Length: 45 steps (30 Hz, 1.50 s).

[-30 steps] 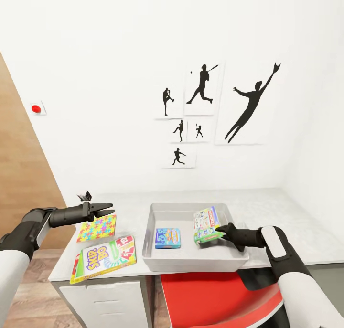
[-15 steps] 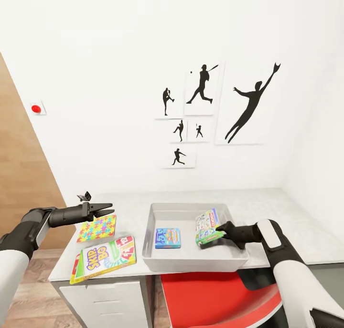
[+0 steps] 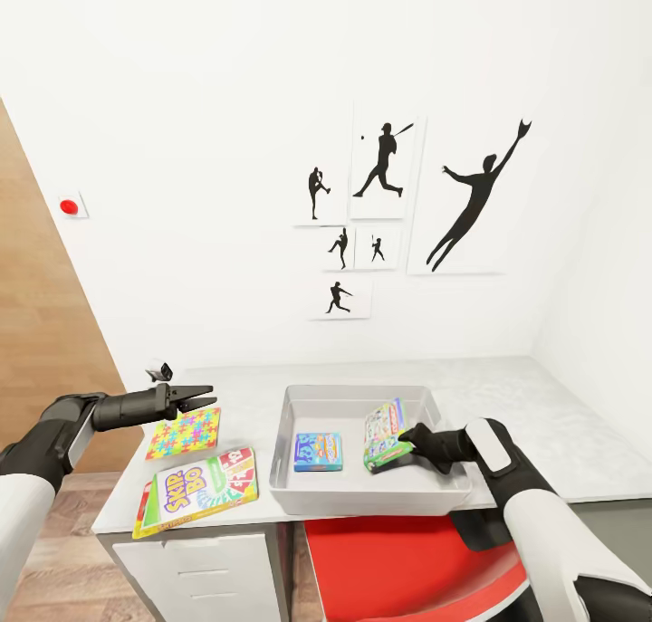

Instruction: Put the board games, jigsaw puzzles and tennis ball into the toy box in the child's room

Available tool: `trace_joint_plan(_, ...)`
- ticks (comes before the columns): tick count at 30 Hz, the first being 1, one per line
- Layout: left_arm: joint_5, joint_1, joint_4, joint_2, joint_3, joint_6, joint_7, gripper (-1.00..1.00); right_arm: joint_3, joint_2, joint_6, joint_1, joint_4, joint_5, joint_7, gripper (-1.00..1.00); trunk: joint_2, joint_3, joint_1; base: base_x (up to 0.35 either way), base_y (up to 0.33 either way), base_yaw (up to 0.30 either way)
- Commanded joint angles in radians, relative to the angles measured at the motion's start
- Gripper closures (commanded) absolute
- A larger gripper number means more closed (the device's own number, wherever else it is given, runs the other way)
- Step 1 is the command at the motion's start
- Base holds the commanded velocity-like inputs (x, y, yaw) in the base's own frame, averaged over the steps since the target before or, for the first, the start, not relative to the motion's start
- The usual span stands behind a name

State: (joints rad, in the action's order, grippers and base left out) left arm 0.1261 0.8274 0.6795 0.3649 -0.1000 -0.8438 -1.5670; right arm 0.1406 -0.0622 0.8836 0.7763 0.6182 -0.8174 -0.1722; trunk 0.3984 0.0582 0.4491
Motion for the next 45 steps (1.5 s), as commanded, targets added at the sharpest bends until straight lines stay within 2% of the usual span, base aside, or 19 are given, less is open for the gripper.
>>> trace_joint_plan(1,0.000,0.001,0.000,0.000,0.000,-0.011,-0.004,-1.00,-0.003,0.001,0.006,0.001,-0.019,0.023,-0.010,1.00,0.002,0.003,0.001,0.000,0.000,0.000)
trace_joint_plan(11,0.000,0.001,0.000,0.002,0.000,-0.011,-0.004,-1.00,-0.022,0.007,-0.003,0.004,-0.024,0.024,-0.010,1.00,0.002,0.003,0.001,0.000,0.000,0.000)
trace_joint_plan(24,0.000,0.001,0.000,0.002,0.000,-0.011,-0.004,-1.00,-0.024,0.007,-0.005,0.004,-0.024,0.030,-0.010,1.00,0.002,0.003,0.001,0.000,0.000,0.000)
trace_joint_plan(25,0.000,0.001,0.000,0.002,0.000,-0.011,-0.004,-1.00,-0.025,0.007,-0.005,0.004,-0.024,0.031,-0.010,-1.00,0.002,0.003,0.001,0.000,0.000,0.000)
trace_joint_plan(45,0.000,0.001,0.000,0.002,0.000,-0.011,-0.004,-1.00,-0.026,0.012,-0.005,0.004,-0.025,0.041,-0.010,-1.00,0.002,0.003,0.001,0.000,0.000,0.000)
